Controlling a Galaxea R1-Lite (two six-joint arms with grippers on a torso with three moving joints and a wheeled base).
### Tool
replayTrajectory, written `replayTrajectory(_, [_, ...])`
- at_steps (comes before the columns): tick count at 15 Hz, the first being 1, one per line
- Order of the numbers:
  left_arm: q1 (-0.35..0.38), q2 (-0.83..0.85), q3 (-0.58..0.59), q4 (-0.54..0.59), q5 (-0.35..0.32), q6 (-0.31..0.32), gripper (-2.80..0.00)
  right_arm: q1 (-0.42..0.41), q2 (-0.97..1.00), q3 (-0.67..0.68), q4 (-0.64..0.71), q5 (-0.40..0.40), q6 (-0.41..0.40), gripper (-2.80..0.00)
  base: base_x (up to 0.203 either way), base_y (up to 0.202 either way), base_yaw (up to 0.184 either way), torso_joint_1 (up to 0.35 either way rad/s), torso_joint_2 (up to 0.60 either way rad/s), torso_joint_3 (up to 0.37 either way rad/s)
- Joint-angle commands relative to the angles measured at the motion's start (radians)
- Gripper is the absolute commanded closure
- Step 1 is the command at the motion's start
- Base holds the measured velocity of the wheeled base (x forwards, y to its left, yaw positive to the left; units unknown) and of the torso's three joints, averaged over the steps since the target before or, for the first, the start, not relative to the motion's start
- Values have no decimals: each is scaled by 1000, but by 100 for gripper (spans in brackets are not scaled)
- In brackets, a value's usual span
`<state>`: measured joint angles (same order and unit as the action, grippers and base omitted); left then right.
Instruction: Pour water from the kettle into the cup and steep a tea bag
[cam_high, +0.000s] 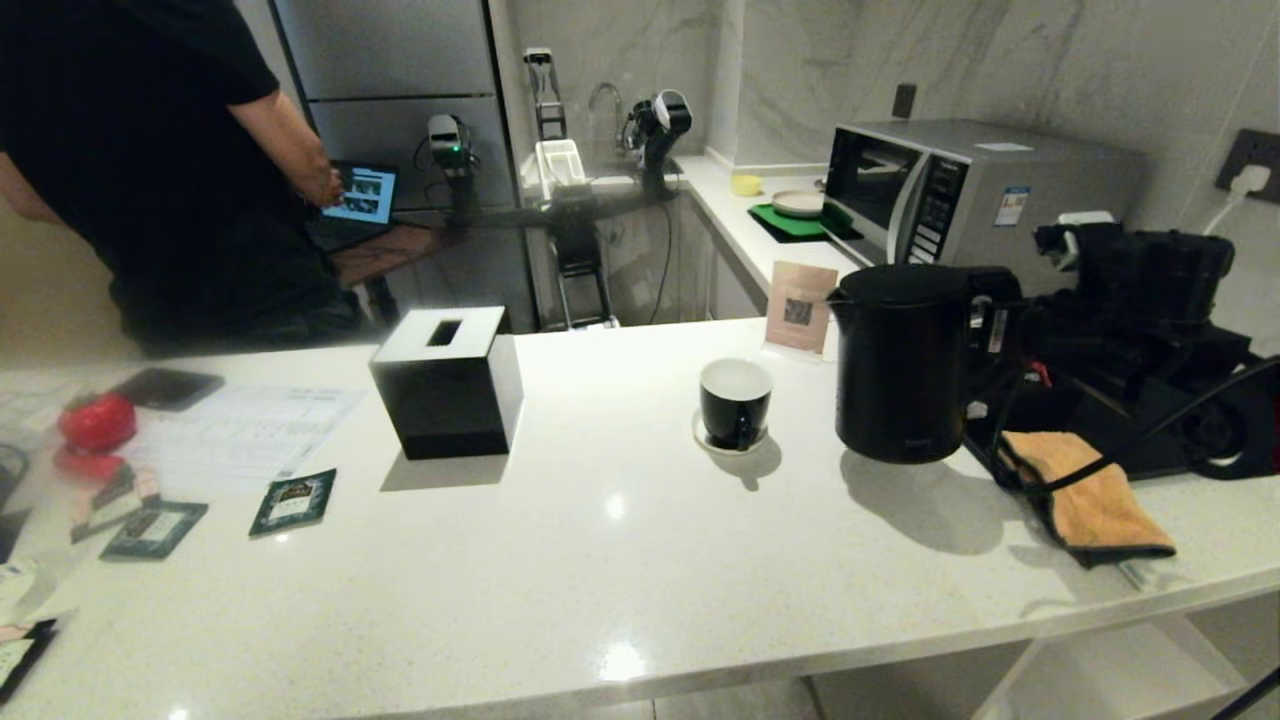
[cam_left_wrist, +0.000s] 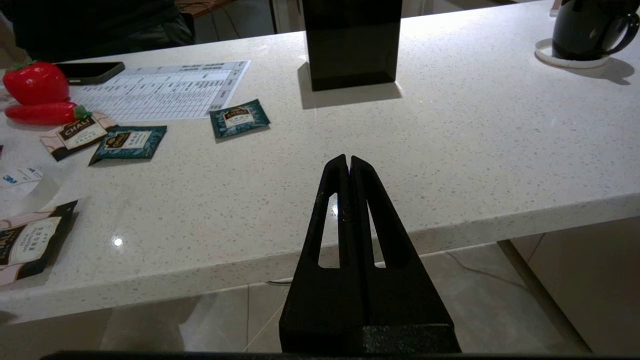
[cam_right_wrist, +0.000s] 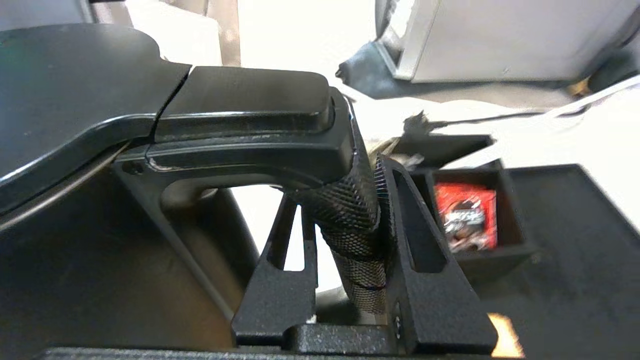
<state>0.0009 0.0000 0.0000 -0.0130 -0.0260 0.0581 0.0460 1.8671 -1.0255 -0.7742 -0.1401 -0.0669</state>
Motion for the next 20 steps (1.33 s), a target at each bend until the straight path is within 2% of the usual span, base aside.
replayTrajectory(1, [1,2,0,-1,0,0,0,16,17,-41,14,-15,-10,0,0,0,0,0,0,0])
replayTrajectory(4, [1,2,0,-1,0,0,0,49,44,-82,18,-66,-36,0,0,0,0,0,0,0])
replayTrajectory(9, [1,2,0,-1,0,0,0,87,59,-111,44,-107,-39,0,0,0,0,0,0,0])
replayTrajectory(15, [1,2,0,-1,0,0,0,91,84,-162,53,-111,-75,0,0,0,0,0,0,0])
replayTrajectory(20, [1,2,0,-1,0,0,0,91,103,-208,47,-110,-154,0,0,0,0,0,0,0])
